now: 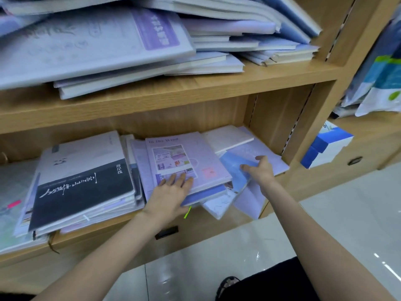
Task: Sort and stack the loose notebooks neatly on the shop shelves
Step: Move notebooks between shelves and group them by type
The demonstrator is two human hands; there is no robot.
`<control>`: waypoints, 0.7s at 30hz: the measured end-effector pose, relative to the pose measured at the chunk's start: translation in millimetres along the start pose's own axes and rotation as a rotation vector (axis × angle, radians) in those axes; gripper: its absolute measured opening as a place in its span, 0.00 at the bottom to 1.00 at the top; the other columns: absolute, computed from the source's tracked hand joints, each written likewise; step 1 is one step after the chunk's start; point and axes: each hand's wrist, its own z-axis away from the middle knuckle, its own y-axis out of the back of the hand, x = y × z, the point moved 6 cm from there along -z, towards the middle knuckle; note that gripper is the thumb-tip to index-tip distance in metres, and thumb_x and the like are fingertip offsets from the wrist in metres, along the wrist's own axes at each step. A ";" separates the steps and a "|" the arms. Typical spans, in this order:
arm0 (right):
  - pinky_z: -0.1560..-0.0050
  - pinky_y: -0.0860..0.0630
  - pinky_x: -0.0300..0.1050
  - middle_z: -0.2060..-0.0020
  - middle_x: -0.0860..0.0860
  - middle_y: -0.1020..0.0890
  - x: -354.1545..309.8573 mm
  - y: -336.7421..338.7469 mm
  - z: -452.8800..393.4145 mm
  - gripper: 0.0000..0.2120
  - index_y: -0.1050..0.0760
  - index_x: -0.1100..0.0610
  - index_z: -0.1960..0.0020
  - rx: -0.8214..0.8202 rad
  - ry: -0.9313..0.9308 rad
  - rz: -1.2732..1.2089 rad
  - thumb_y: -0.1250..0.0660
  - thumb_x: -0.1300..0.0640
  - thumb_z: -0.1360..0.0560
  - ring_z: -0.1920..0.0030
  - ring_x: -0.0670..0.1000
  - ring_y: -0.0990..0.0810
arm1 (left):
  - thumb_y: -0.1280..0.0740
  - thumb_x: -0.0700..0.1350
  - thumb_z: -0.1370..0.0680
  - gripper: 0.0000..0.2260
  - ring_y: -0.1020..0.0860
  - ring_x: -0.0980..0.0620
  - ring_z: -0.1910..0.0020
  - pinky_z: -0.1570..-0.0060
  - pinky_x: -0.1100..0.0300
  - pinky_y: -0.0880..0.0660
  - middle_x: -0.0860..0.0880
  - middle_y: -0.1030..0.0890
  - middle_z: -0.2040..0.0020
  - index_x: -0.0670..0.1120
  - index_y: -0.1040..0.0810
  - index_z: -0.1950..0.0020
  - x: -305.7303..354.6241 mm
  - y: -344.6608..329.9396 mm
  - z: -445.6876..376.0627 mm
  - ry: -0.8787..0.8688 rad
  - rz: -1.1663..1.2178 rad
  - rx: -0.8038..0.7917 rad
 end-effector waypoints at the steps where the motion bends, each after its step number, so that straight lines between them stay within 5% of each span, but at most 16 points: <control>1: 0.47 0.31 0.49 0.33 0.59 0.40 -2.0 1.3 0.9 0.30 0.41 0.60 0.30 0.026 -0.006 -0.067 0.30 0.57 0.27 0.45 0.58 0.31 | 0.39 0.55 0.22 0.32 0.42 0.45 0.26 0.33 0.52 0.38 0.48 0.48 0.23 0.49 0.50 0.24 -3.4 5.7 0.8 0.004 0.027 0.004; 7: 0.49 0.32 0.48 0.34 0.60 0.38 8.5 10.7 24.4 0.27 0.38 0.62 0.33 0.132 -0.134 -0.052 0.31 0.55 0.26 0.47 0.59 0.30 | 0.32 0.51 0.25 0.24 0.25 0.39 0.42 0.45 0.50 0.27 0.44 0.22 0.40 0.53 0.32 0.31 -46.3 71.7 -11.1 0.120 0.328 0.232; 12: 0.57 0.21 0.52 0.66 0.57 0.22 13.8 -22.5 65.1 0.17 0.37 0.58 0.52 -0.118 -0.069 0.034 0.31 0.50 0.26 0.68 0.56 0.24 | 0.32 0.51 0.25 0.23 0.24 0.39 0.43 0.45 0.49 0.27 0.43 0.22 0.41 0.52 0.31 0.31 -49.0 76.1 -22.6 0.086 0.318 0.202; 16: 0.63 0.18 0.50 0.50 0.61 0.22 16.3 -53.8 94.4 0.24 0.43 0.55 0.45 -0.260 -0.150 -0.092 0.29 0.53 0.28 0.66 0.58 0.21 | 0.33 0.50 0.25 0.26 0.26 0.40 0.39 0.44 0.51 0.28 0.45 0.24 0.36 0.52 0.35 0.28 -43.3 49.2 -16.8 0.074 0.283 0.158; 19: 0.50 0.20 0.55 0.42 0.60 0.27 25.1 -68.6 101.6 0.30 0.45 0.56 0.36 -0.107 -0.208 -0.373 0.29 0.61 0.29 0.56 0.61 0.20 | 0.32 0.50 0.25 0.26 0.26 0.41 0.39 0.45 0.52 0.28 0.45 0.24 0.36 0.52 0.35 0.29 -48.0 45.6 -15.6 0.078 0.307 0.176; 21: 0.51 0.21 0.52 0.47 0.58 0.25 18.2 -65.4 102.1 0.30 0.44 0.58 0.33 -0.019 -0.195 -0.528 0.31 0.65 0.28 0.58 0.58 0.21 | 0.32 0.50 0.25 0.26 0.26 0.40 0.39 0.44 0.51 0.28 0.44 0.24 0.37 0.52 0.34 0.29 -51.9 45.7 -17.2 0.083 0.321 0.184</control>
